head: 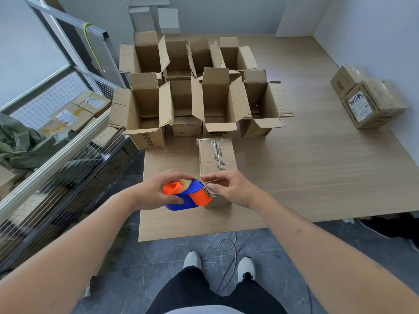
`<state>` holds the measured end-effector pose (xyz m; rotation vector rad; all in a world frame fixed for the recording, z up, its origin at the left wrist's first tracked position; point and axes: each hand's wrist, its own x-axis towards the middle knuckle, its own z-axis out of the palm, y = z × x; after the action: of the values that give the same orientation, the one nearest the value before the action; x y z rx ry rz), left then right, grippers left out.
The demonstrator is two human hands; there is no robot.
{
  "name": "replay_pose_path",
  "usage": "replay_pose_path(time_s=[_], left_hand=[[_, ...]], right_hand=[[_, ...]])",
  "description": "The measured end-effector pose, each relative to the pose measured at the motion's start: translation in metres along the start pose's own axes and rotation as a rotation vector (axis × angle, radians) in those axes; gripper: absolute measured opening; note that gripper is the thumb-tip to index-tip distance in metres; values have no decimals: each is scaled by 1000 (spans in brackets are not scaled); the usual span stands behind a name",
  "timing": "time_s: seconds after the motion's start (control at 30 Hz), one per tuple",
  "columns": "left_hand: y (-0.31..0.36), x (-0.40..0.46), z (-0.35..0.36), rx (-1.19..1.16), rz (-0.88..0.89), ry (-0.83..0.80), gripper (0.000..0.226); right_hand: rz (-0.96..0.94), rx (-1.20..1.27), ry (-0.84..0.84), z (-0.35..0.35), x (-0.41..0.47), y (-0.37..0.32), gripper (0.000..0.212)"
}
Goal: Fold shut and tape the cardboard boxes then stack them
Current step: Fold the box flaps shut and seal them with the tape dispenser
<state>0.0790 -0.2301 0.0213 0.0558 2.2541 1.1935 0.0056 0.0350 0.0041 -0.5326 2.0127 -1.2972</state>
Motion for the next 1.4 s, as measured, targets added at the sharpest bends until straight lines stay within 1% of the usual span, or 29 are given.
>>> replay_pose_path(time_s=[0.27,0.33,0.4,0.53,0.67,0.77,0.9,1.17,1.3,1.4], left_hand=[[15,2,9,5,33,1,64],[19,3,12,51,58,-2,68],[24,5,16,145,77,-21,71],[29,8,21,244,61,-76,70],[25,7,19,319,27,-128,68],[12,-1,13,319,-17,-161,61],[4,-3,12,275,-36,-110,53],[8,11,28,369,-98,-80,51],[5,15,31,352,-101,-62,50],[2,17,30,338,-109,-60,49]], right_hand=[[7,86,144,-1,-3,0,11],[20,119,230,1,-6,3,7],[45,131,329,3,-9,8,4],[106,160,439,6,-16,22,8],[148,136,471,1,-28,36,10],[188,130,555,-17,-39,49,15],[215,103,584,-29,-47,57,13],[329,-22,656,-17,-41,73,15],[357,-21,662,-16,-36,79,14],[337,-1,632,-17,-34,86,13]])
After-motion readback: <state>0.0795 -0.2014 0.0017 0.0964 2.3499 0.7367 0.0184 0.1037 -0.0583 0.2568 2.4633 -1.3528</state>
